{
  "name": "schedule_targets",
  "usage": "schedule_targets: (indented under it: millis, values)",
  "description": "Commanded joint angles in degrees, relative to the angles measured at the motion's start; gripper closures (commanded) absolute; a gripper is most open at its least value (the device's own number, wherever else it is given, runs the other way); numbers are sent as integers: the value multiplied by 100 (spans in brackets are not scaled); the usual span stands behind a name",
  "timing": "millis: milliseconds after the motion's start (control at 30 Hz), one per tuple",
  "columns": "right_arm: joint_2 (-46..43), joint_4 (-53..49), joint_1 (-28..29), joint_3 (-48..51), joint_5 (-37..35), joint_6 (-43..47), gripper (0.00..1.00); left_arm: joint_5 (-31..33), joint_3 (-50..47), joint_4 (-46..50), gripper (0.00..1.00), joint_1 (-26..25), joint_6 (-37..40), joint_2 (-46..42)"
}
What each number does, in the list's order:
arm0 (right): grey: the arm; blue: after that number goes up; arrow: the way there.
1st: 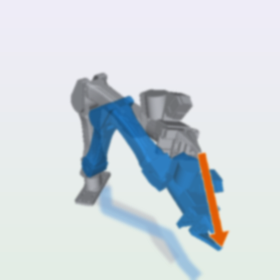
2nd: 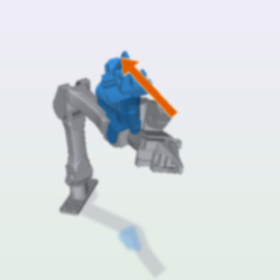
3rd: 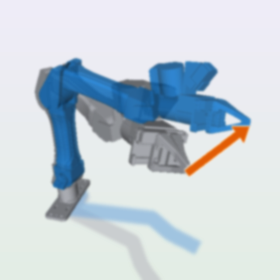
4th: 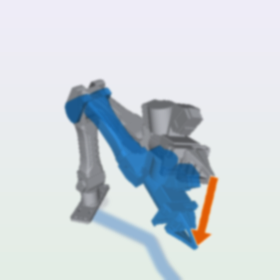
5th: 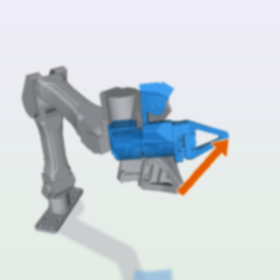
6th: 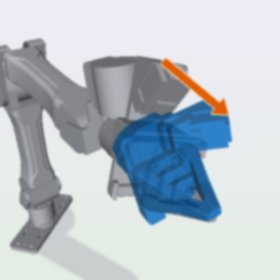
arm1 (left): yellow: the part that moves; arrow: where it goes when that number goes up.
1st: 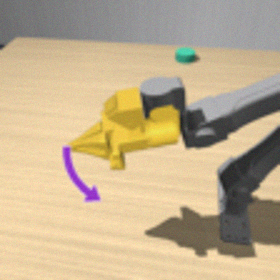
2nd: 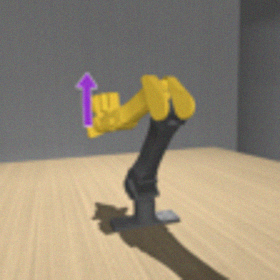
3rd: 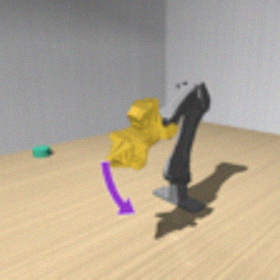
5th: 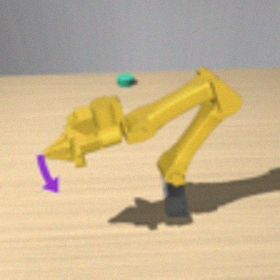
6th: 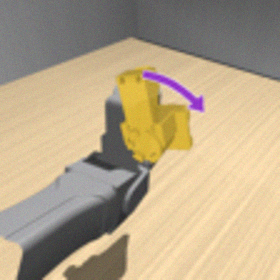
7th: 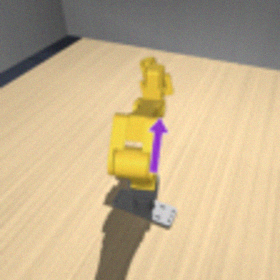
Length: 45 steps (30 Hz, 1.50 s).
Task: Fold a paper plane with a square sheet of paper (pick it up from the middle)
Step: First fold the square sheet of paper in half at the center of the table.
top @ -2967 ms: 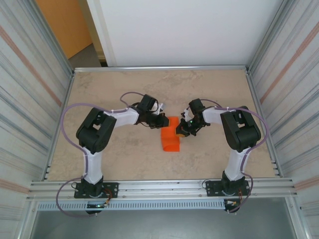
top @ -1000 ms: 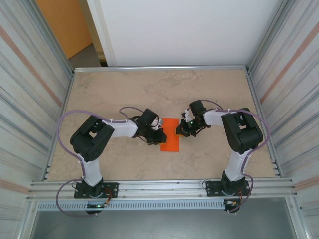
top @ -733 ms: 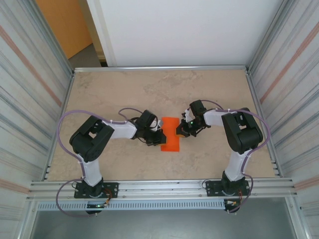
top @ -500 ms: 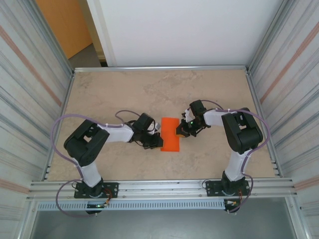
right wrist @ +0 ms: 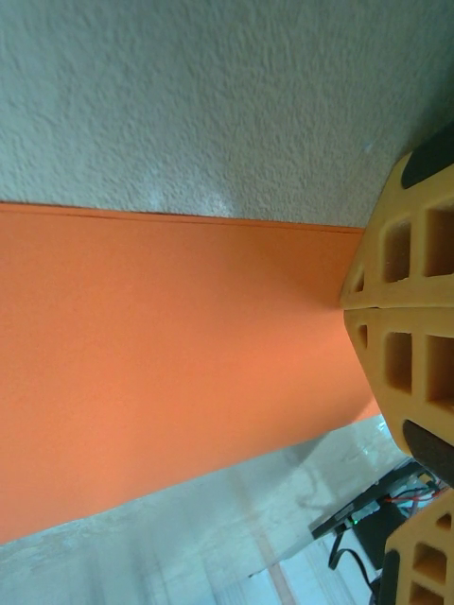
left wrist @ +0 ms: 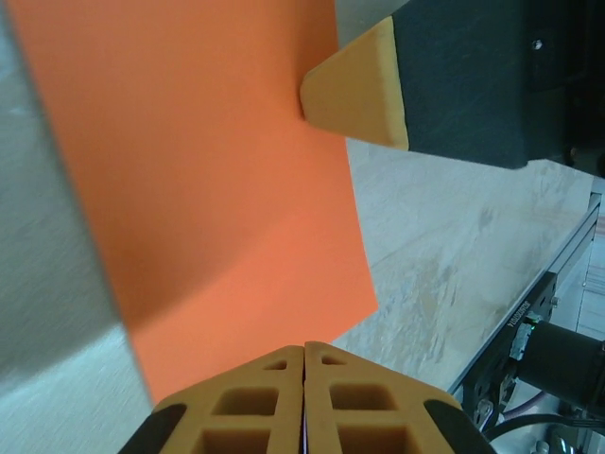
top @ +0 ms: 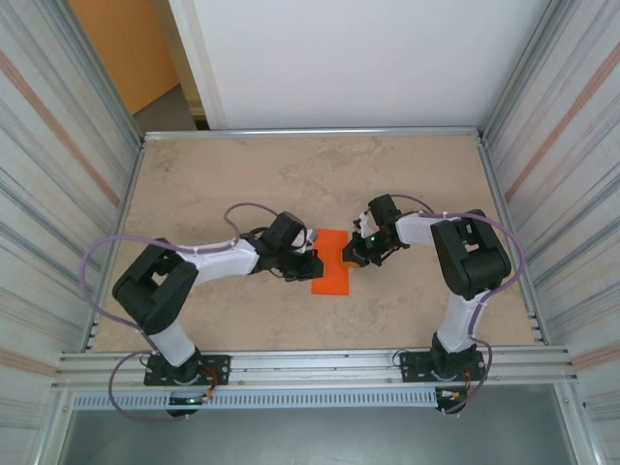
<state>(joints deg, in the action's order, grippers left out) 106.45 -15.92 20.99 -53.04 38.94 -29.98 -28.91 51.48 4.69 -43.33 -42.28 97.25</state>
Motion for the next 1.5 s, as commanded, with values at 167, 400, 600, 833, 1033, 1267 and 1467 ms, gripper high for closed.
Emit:
schedule_targets:
  millis: [167, 400, 600, 833, 1033, 1267, 1467]
  values:
    - [579, -939, -95, 356, -1748, -222, 95, -126, -266, 75, 90, -105, -12, 431]
    - [559, -888, -11, 254, -1654, -190, 95, 31, -1091, 189, 90, -97, -78, -78]
    - [374, -845, 286, -84, -1437, -128, 94, 224, -1168, 265, 89, -25, -20, -941]
    - [-390, -877, 467, -796, -978, 45, 86, 118, -1053, -481, 82, 547, -304, -1240]
    - [-1547, -719, 288, -446, -1295, -464, 63, -204, -364, -698, 80, 588, -461, -428]
    - [-2699, -443, -213, 750, -1310, -1272, 54, 27, 222, -464, 80, 589, -568, 215]
    - [-3001, -415, -169, 1235, -1193, -1494, 52, 174, 614, -171, 80, 627, -535, 705]
